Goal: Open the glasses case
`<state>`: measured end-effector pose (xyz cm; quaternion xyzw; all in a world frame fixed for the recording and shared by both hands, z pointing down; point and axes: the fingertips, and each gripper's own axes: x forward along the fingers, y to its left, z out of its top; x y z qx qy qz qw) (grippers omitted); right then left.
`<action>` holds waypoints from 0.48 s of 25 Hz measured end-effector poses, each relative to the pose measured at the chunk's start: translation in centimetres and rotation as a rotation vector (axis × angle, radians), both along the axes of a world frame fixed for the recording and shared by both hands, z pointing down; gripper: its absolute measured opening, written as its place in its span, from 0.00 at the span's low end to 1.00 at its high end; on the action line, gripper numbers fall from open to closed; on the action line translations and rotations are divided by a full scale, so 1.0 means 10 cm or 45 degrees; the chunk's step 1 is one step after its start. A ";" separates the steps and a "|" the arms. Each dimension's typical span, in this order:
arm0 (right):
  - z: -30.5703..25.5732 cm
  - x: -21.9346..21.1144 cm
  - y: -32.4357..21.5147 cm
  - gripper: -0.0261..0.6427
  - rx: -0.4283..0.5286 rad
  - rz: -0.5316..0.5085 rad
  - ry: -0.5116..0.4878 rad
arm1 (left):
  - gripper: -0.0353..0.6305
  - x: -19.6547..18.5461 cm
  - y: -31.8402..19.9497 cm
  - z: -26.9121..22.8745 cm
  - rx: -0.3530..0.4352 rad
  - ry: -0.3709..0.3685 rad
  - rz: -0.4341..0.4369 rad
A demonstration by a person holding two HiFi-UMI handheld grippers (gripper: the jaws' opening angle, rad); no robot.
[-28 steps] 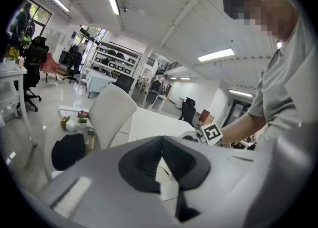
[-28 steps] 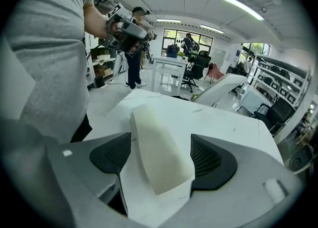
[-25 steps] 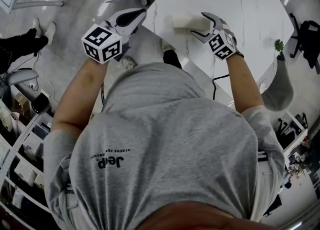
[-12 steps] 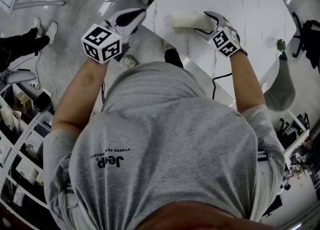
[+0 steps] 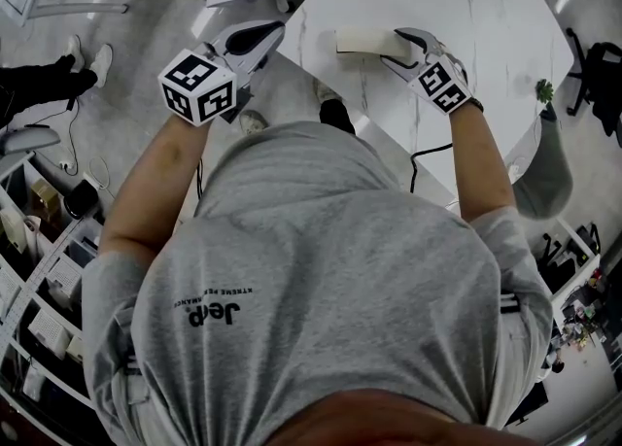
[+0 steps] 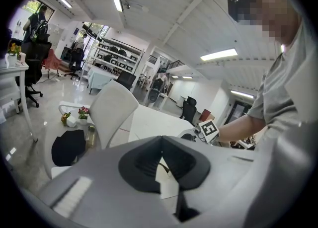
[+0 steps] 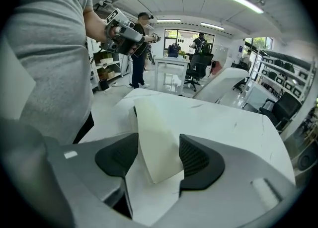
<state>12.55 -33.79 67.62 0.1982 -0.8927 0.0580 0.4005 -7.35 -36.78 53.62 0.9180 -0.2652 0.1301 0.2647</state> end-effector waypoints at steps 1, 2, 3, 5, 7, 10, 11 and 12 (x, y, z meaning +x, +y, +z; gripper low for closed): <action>-0.06 -0.01 -0.02 0.43 0.009 0.000 -0.002 | 0.11 -0.01 0.00 -0.01 0.001 0.000 -0.003; -0.10 -0.02 -0.04 0.42 0.017 0.002 -0.004 | 0.11 -0.03 0.00 -0.01 0.003 0.001 -0.008; -0.12 -0.02 -0.06 0.42 0.023 0.006 -0.008 | 0.11 -0.05 -0.01 -0.02 0.004 0.002 -0.015; -0.15 -0.02 -0.09 0.41 0.031 0.014 -0.018 | 0.11 -0.08 -0.02 -0.03 0.008 0.002 -0.027; -0.19 -0.03 -0.12 0.39 0.042 0.010 -0.019 | 0.11 -0.10 -0.03 -0.03 0.009 0.001 -0.033; -0.25 -0.04 -0.22 0.30 0.093 0.008 -0.004 | 0.11 -0.15 -0.03 -0.03 0.011 -0.002 -0.039; -0.27 -0.03 -0.27 0.27 0.118 0.016 0.002 | 0.11 -0.17 -0.03 -0.03 0.011 -0.004 -0.044; -0.29 -0.02 -0.32 0.24 0.142 0.028 0.008 | 0.11 -0.18 -0.03 -0.02 0.011 -0.006 -0.049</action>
